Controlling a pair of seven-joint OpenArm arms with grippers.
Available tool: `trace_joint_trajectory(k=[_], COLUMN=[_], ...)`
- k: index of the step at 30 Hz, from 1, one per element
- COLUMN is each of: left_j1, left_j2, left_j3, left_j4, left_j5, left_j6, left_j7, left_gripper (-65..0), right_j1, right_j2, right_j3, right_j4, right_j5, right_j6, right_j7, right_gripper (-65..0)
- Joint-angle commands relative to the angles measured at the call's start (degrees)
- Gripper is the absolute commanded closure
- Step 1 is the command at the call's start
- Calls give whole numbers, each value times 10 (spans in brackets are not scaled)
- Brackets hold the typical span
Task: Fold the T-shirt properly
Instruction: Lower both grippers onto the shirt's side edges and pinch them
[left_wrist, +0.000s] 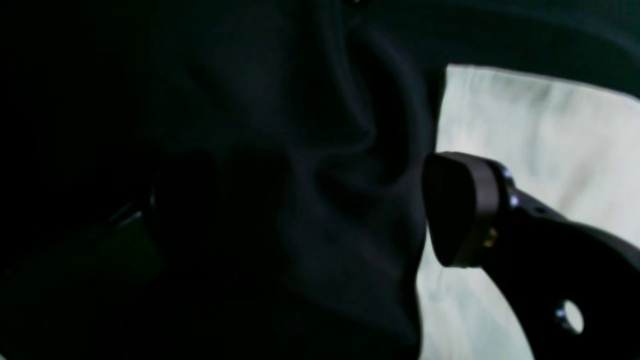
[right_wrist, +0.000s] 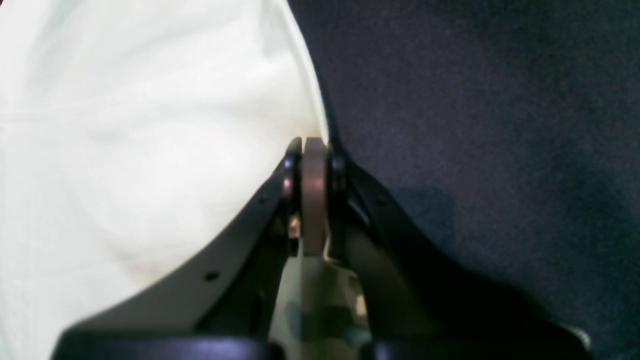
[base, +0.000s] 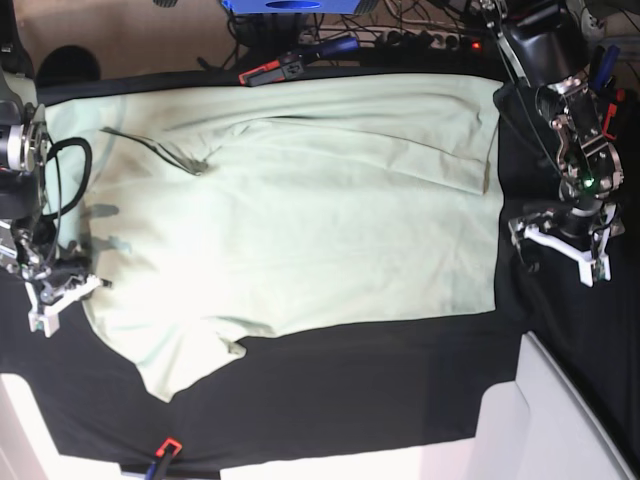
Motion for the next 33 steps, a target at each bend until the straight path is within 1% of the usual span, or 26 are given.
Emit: trace_joint_trajectory(k=[1,4,8,12,19,24,25,29,33], left_j1=[-18,-40,-75,-102,-136,-156,-158,-156,-162], left_j2=[-3,10,24,25,26,26,32,53,56], left_j3=[-1,-1,-1,-1,0,0,0,0,4], left_j4=[1,-24,-87,-150,-187,-248,-258,-238,-231], left_j5=[-3,-3,-3,0,2,3,3,3,3], left_j6=[4,4,4,5,5,5,5,5,5], left_j7=[-13,-13,-13,-16,-16,-16,-16,-16,-16], left_gripper=[-650,-650,-650,-650,-650,-650,-650,-650,-650], right_j1=[18,18,17,16,16,16,16,17,18], right_j2=[9,9,9,9,9,9,9,9,9], right_j3=[0,0,0,0,1,2,2,2,2], right_j4=[8,8,8,8,8,9,9,9,9], right_j5=[6,6,6,6,6,6,6,6,6], right_j6=[3,3,3,3,3,3,3,3,3], right_j7=[12,12,12,11,9,9,9,9,9], right_gripper=[-3,-3,-3,-3,-3,-3,-3,-3,-3])
